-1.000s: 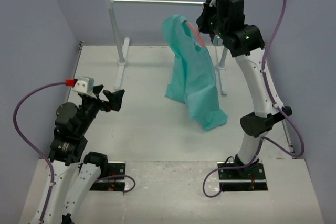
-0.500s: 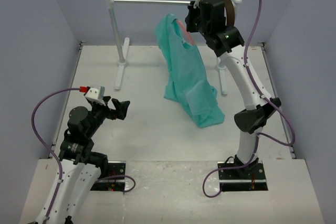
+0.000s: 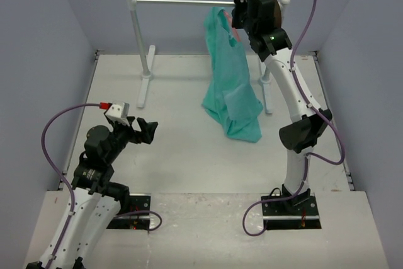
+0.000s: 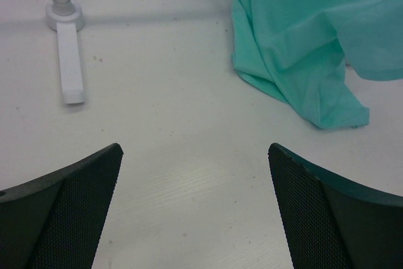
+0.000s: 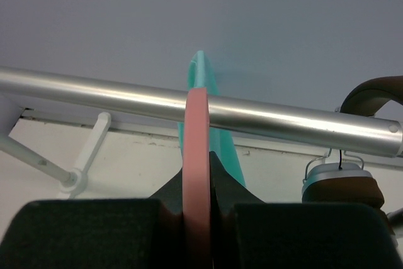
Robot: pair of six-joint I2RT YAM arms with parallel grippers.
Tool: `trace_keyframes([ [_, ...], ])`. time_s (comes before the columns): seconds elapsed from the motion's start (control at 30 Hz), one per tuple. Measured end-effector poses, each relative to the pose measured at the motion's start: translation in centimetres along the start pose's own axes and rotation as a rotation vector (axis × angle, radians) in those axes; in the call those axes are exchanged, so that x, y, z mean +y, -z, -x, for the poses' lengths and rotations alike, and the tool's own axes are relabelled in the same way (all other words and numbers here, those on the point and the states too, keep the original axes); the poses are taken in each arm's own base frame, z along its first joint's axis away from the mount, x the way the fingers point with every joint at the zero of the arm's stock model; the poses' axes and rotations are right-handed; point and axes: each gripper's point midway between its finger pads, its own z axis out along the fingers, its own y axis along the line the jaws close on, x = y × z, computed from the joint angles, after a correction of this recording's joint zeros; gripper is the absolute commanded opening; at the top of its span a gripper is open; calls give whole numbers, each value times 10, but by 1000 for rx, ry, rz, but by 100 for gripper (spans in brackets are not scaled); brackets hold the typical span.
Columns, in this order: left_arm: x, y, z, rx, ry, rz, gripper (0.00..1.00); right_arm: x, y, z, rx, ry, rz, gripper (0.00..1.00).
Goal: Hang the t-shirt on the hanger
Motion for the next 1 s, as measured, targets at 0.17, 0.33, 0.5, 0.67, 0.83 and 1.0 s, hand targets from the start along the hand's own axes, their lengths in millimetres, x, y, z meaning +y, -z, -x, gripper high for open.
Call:
trace_keyframes([
  [0.17, -5, 0, -1, 5, -4, -21, 100, 2, -3, 5, -23, -3, 15, 0],
  [0.33, -6, 1, -1, 2, -5, -24, 100, 2, -12, -13, 4, 1, 14, 0],
  [0.5, -9, 1, -1, 2, -8, -38, 100, 2, -28, -43, 61, 8, 11, 0],
  [0.67, -10, 1, -1, 1, -8, -40, 100, 3, -36, -74, 123, 13, 7, 3],
  [0.83, -10, 1, -1, 1, -9, -40, 100, 4, -37, -86, 145, 13, -1, 0],
  [1.0, -10, 1, -1, 1, -9, -42, 100, 9, -36, -90, 136, 14, 17, 0],
])
